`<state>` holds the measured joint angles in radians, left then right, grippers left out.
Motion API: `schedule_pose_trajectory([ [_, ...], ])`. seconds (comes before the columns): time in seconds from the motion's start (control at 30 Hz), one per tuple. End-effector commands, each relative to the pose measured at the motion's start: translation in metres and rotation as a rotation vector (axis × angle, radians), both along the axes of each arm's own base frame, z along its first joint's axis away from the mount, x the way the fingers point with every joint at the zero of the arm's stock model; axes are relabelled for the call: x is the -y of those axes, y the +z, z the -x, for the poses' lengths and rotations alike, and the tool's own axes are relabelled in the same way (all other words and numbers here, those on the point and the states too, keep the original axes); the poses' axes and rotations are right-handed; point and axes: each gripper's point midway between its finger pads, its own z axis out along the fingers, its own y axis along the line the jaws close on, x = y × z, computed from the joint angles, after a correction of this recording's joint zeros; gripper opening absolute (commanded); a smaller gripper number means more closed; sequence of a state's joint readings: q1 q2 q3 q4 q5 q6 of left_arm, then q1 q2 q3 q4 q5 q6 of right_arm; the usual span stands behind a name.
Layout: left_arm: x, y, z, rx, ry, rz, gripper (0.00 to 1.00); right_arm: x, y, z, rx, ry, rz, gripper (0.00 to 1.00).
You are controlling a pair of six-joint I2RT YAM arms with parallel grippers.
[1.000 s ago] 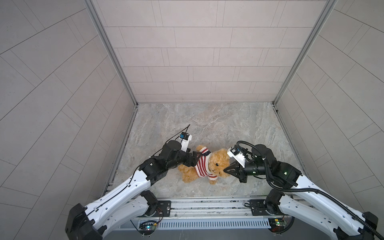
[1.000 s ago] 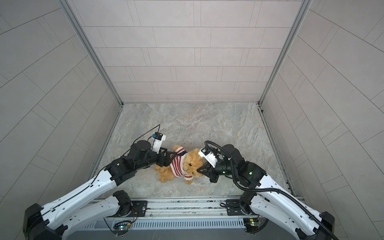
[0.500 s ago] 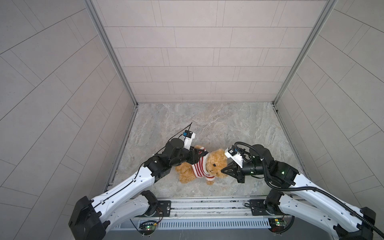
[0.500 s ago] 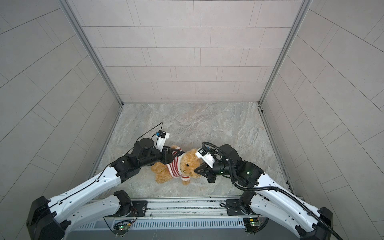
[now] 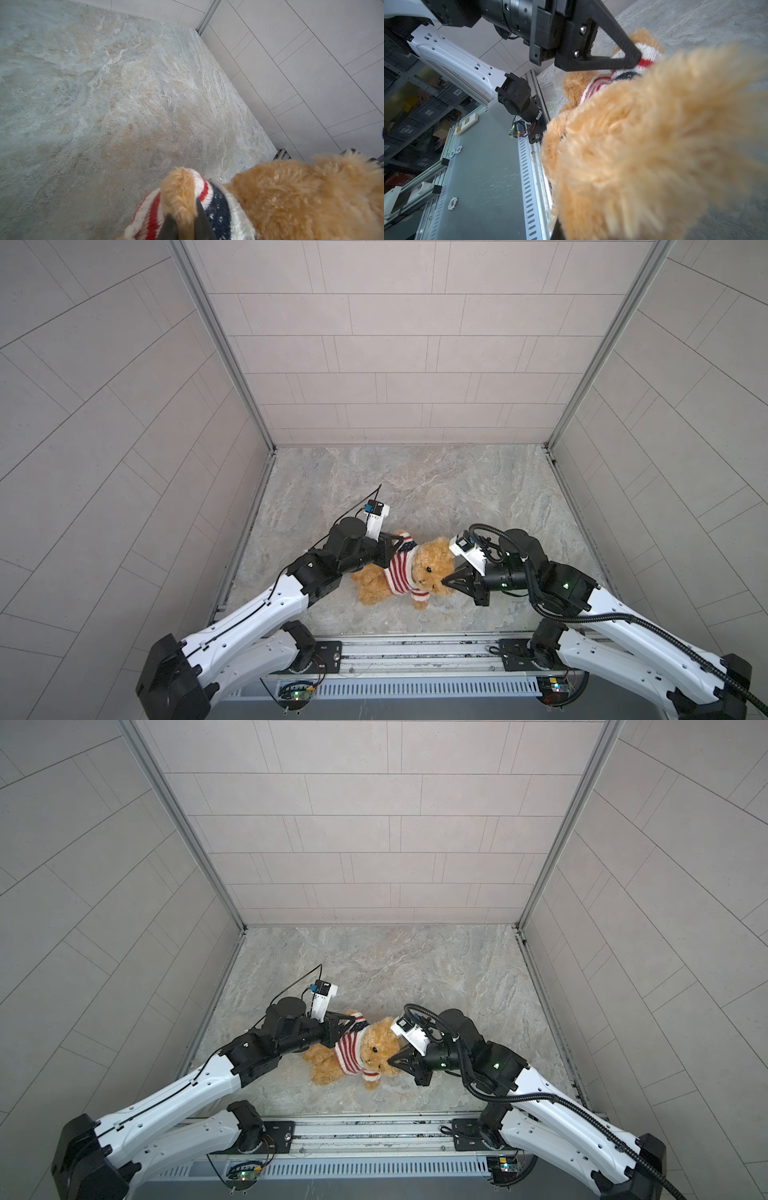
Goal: Dress the teddy bear
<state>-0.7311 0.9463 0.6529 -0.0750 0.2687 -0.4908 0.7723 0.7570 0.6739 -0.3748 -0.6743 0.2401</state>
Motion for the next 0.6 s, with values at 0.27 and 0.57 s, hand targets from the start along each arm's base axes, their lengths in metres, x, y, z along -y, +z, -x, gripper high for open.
schedule_pose_trajectory([
  [0.27,-0.004,0.009,0.001,0.030,0.009,0.022,0.00,-0.007,0.017,-0.003,0.041,0.016,-0.049,0.00],
  [0.57,-0.006,0.012,-0.001,0.034,0.026,0.029,0.00,0.007,0.008,-0.019,0.057,-0.088,0.006,0.12],
])
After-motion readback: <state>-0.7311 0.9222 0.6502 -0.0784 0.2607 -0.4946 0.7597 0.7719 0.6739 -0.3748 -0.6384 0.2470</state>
